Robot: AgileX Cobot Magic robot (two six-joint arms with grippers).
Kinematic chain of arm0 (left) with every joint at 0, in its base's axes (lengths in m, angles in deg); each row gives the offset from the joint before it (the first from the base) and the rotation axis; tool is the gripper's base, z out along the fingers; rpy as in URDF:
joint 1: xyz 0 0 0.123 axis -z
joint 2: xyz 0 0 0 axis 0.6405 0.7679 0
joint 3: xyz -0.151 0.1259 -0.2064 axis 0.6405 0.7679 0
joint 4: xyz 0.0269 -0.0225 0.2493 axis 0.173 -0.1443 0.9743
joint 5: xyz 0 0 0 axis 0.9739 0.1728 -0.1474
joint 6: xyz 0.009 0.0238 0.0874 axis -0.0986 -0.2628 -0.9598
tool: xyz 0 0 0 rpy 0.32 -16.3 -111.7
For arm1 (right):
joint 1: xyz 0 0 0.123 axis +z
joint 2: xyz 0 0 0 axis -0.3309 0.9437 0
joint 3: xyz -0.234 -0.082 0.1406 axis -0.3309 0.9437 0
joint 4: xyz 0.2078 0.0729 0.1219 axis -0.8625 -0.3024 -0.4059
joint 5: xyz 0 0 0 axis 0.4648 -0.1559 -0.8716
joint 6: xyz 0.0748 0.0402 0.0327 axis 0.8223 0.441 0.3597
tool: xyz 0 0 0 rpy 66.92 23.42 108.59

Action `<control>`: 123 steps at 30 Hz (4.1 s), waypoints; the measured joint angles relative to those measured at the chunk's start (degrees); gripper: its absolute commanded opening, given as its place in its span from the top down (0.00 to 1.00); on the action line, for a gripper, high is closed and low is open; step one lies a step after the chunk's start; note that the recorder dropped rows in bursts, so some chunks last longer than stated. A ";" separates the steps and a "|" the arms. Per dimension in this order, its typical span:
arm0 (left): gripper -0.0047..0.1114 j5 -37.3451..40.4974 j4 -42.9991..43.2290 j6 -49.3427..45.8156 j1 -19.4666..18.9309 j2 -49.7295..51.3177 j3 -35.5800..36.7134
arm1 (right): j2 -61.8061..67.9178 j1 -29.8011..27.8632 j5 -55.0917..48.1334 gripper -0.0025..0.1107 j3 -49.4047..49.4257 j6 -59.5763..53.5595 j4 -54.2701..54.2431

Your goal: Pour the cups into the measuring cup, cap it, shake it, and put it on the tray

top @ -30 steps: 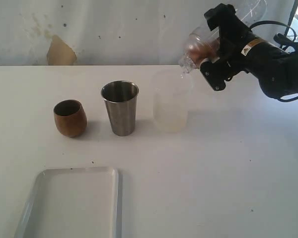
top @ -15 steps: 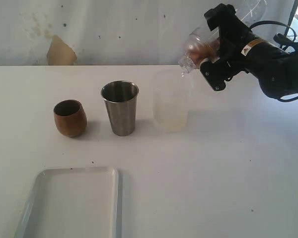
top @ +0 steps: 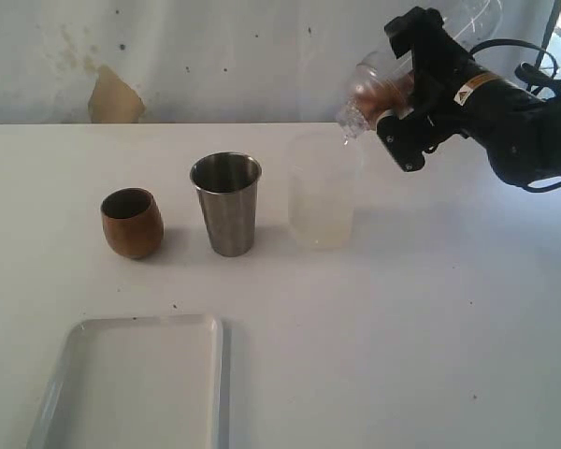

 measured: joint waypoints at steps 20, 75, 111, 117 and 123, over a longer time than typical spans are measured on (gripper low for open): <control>0.96 0.00 0.00 0.00 0.00 0.00 0.00 | 0.00 0.00 0.00 0.98 0.00 0.00 0.00; 0.96 0.00 0.00 0.00 0.00 0.00 0.00 | 2.63 0.00 -6.12 0.98 -5.71 0.00 -1.52; 0.96 0.00 0.00 0.00 0.00 0.00 0.00 | 2.76 0.00 -7.94 0.98 -7.36 0.00 5.80; 0.96 0.00 0.00 0.00 0.00 0.00 0.00 | 2.76 0.00 -9.49 0.98 -7.36 0.00 6.27; 0.96 0.00 0.00 0.00 0.00 0.00 0.00 | 2.76 0.00 -9.49 0.98 -7.36 0.00 6.38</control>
